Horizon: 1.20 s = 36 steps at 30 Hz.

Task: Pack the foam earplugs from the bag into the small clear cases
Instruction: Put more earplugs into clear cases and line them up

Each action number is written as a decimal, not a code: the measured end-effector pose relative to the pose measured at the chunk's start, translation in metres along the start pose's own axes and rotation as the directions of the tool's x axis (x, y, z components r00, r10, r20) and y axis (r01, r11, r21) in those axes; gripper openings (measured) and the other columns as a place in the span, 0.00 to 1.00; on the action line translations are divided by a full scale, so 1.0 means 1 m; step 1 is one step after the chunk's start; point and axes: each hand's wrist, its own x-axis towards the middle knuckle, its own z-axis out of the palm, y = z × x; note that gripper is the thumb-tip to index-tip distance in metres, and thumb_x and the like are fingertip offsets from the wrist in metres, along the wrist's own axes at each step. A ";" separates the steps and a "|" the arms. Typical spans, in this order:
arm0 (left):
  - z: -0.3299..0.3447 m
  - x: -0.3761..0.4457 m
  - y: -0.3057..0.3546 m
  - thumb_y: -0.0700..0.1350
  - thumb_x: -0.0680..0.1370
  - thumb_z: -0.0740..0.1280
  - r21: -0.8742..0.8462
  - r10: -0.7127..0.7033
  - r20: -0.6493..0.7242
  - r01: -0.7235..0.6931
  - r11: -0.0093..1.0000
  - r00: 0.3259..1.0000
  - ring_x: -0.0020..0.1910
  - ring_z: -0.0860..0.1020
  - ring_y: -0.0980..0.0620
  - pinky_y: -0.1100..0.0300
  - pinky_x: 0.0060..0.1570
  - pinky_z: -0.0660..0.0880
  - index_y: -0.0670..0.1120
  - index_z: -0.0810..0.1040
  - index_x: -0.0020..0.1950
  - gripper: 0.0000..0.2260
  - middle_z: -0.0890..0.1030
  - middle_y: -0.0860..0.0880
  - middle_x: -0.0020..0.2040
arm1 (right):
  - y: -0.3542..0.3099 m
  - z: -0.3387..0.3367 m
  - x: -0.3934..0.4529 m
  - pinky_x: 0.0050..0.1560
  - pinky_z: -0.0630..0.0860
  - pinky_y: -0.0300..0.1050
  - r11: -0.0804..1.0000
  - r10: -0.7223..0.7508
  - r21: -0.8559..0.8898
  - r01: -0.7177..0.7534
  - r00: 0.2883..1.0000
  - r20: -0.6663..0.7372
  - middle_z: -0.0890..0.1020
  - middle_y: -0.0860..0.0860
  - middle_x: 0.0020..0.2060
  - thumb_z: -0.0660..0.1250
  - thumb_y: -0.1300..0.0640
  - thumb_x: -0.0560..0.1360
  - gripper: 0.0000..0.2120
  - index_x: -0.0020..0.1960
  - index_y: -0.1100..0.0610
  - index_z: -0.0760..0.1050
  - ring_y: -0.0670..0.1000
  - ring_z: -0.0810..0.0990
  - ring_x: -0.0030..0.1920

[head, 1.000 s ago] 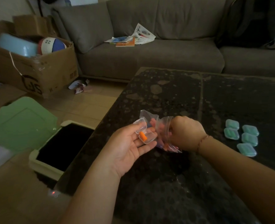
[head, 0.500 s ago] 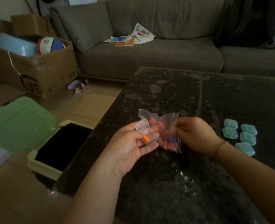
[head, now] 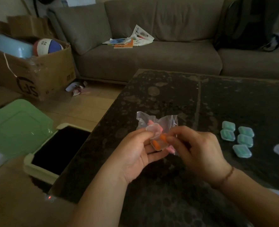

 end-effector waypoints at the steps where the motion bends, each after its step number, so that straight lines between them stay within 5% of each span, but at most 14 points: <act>1: 0.001 0.000 -0.001 0.45 0.82 0.66 -0.014 -0.007 0.008 0.007 1.000 1.000 0.48 0.86 0.49 0.55 0.45 0.83 0.43 0.79 0.68 0.16 0.87 0.42 0.53 | 0.001 0.002 -0.002 0.30 0.78 0.40 1.000 -0.003 -0.008 0.003 1.000 -0.003 0.81 0.43 0.34 0.60 0.47 0.79 0.10 0.53 0.50 0.77 0.41 0.79 0.31; 11: 0.003 0.002 -0.003 0.53 0.83 0.63 -0.069 -0.053 -0.011 0.052 0.996 0.999 0.52 0.86 0.46 0.52 0.48 0.83 0.44 0.79 0.67 0.18 0.86 0.40 0.57 | 0.008 -0.003 -0.010 0.31 0.76 0.39 0.999 -0.026 -0.045 0.030 0.995 0.095 0.79 0.40 0.34 0.60 0.44 0.79 0.09 0.56 0.43 0.75 0.40 0.77 0.31; 17: 0.005 0.004 -0.006 0.36 0.81 0.67 -0.030 -0.027 0.000 0.027 0.999 1.000 0.56 0.85 0.43 0.56 0.47 0.83 0.42 0.80 0.63 0.12 0.85 0.39 0.58 | -0.003 -0.016 -0.003 0.35 0.78 0.38 0.878 0.352 0.356 -0.321 0.936 -0.023 0.81 0.43 0.38 0.60 0.48 0.78 0.06 0.50 0.44 0.75 0.44 0.81 0.37; 23: 0.016 0.007 -0.012 0.31 0.79 0.66 0.120 0.030 0.050 -0.035 0.992 0.998 0.57 0.85 0.45 0.51 0.54 0.83 0.50 0.77 0.68 0.21 0.85 0.45 0.61 | -0.002 -0.022 -0.002 0.36 0.79 0.35 0.699 0.503 0.400 -0.593 0.805 0.314 0.83 0.43 0.41 0.65 0.54 0.78 0.06 0.52 0.44 0.78 0.41 0.83 0.39; 28: 0.038 0.016 -0.025 0.35 0.79 0.70 0.282 0.057 0.089 -0.080 0.956 0.994 0.58 0.85 0.50 0.46 0.61 0.80 0.54 0.77 0.67 0.20 0.84 0.50 0.61 | 0.006 -0.046 -0.012 0.33 0.76 0.33 0.544 0.572 0.478 -0.690 0.721 0.390 0.85 0.45 0.41 0.66 0.57 0.77 0.06 0.51 0.49 0.79 0.43 0.83 0.36; 31: 0.051 0.028 -0.038 0.43 0.76 0.76 0.617 0.150 0.044 -0.145 0.773 0.988 0.55 0.84 0.58 0.51 0.59 0.81 0.59 0.75 0.68 0.24 0.82 0.57 0.60 | 0.032 -0.058 -0.020 0.37 0.78 0.38 0.475 0.733 0.378 -0.795 0.595 0.329 0.85 0.49 0.40 0.69 0.55 0.76 0.04 0.49 0.48 0.79 0.46 0.83 0.37; 33: 0.059 0.033 -0.046 0.44 0.75 0.76 0.780 0.203 0.031 -0.151 0.607 0.979 0.51 0.84 0.62 0.55 0.57 0.82 0.57 0.73 0.72 0.27 0.79 0.59 0.60 | 0.048 -0.063 -0.031 0.37 0.74 0.33 0.546 0.769 0.203 -0.813 0.583 0.264 0.83 0.46 0.42 0.69 0.54 0.75 0.04 0.50 0.46 0.78 0.42 0.81 0.41; 36: 0.070 0.036 -0.054 0.44 0.77 0.75 0.858 0.231 0.060 -0.168 0.486 0.971 0.48 0.83 0.63 0.60 0.54 0.82 0.55 0.73 0.72 0.25 0.79 0.59 0.59 | 0.060 -0.062 -0.045 0.42 0.73 0.33 0.623 0.766 -0.027 -0.781 0.604 0.220 0.81 0.43 0.44 0.69 0.51 0.75 0.07 0.53 0.46 0.77 0.40 0.79 0.46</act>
